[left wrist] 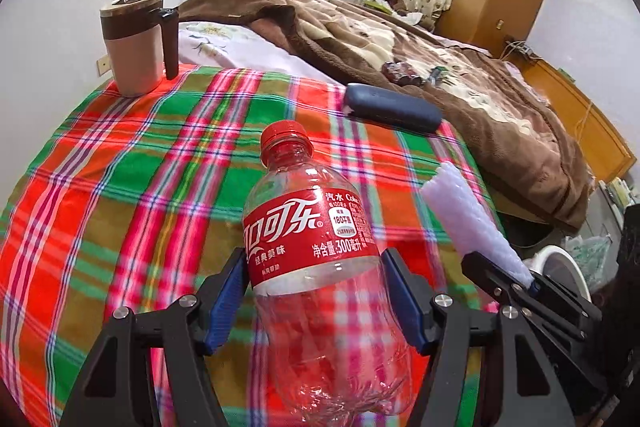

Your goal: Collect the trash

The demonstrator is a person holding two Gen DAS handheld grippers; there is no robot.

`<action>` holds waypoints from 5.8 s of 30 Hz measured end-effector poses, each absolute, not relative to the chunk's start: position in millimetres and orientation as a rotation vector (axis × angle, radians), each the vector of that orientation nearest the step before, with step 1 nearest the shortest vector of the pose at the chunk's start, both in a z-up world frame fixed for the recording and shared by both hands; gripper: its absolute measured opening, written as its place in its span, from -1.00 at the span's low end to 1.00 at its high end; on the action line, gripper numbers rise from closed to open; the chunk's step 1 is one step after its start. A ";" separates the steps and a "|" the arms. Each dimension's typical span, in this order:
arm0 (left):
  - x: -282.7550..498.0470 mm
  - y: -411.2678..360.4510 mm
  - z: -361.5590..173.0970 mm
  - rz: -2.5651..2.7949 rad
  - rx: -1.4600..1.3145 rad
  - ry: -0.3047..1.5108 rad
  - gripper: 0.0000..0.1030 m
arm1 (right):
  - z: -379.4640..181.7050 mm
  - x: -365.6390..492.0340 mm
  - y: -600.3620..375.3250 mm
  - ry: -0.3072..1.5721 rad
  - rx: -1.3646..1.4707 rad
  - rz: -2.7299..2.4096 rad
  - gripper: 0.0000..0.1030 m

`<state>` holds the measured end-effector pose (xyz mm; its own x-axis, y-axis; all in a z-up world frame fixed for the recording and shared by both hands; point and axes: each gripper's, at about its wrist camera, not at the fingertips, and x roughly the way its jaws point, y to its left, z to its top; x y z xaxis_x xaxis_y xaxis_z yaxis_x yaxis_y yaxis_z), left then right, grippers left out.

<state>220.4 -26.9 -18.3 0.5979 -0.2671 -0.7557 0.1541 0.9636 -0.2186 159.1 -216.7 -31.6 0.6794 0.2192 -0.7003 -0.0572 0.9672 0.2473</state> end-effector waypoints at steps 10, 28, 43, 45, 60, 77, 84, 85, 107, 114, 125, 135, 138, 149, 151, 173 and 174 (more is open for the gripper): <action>168.2 -52.4 6.7 -0.317 -0.081 0.833 0.30 | -13.6 121.2 -238.0 0.743 0.242 0.119 -0.51; 111.2 -159.8 27.4 -0.541 0.007 0.781 0.30 | -3.8 44.7 -332.9 0.668 0.291 -0.143 -0.51; 92.0 -267.9 8.0 -0.699 0.133 0.839 0.30 | -32.7 22.7 -389.2 0.736 0.372 -0.317 -0.51; 91.5 -279.2 3.2 -0.704 0.152 0.849 0.30 | -36.6 16.6 -394.9 0.745 0.380 -0.322 -0.49; 74.3 -280.2 2.1 -0.670 0.156 0.830 0.41 | -38.5 0.9 -398.7 0.743 0.360 -0.350 0.17; 25.1 -224.2 12.1 -0.585 0.116 0.736 0.42 | -20.8 -30.8 -364.6 0.632 0.335 -0.300 0.17; 3.8 -207.9 5.3 -0.528 0.122 0.717 0.42 | -21.0 -47.2 -348.9 0.589 0.310 -0.303 0.17; 0.7 -205.4 3.7 -0.517 0.124 0.717 0.42 | -21.5 -49.0 -347.3 0.586 0.309 -0.303 0.17; -38.7 -176.2 8.3 -0.440 0.129 0.603 0.42 | -19.4 -68.6 -318.7 0.488 0.247 -0.303 0.17; -39.1 -177.0 6.0 -0.444 0.129 0.615 0.42 | -19.5 -69.5 -318.0 0.487 0.250 -0.305 0.17; -44.1 -174.9 7.0 -0.443 0.122 0.608 0.42 | -19.2 -70.5 -316.6 0.489 0.249 -0.305 0.17; -43.7 -172.6 6.3 -0.443 0.118 0.610 0.42 | -19.8 -70.1 -314.5 0.488 0.248 -0.303 0.17; -44.2 -172.3 6.1 -0.443 0.116 0.610 0.42 | -19.4 -70.5 -313.3 0.488 0.248 -0.302 0.17; -44.7 -170.4 6.9 -0.444 0.111 0.612 0.42 | -19.1 -71.0 -312.6 0.488 0.247 -0.301 0.17; -45.2 -170.6 6.9 -0.443 0.113 0.610 0.42 | -19.1 -70.9 -311.9 0.488 0.246 -0.301 0.17; -45.6 -173.6 8.0 -0.453 0.106 0.618 0.42 | -18.4 -70.6 -311.4 0.485 0.245 -0.298 0.17; -46.2 -174.5 8.2 -0.455 0.106 0.618 0.42 | -18.6 -70.7 -311.5 0.484 0.247 -0.297 0.17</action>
<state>-46.2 -174.5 8.2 0.7199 -0.3798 -0.5810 0.4422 0.8961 -0.0379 -70.7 -311.5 -18.6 0.8437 -0.2208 -0.4892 0.3365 0.9277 0.1616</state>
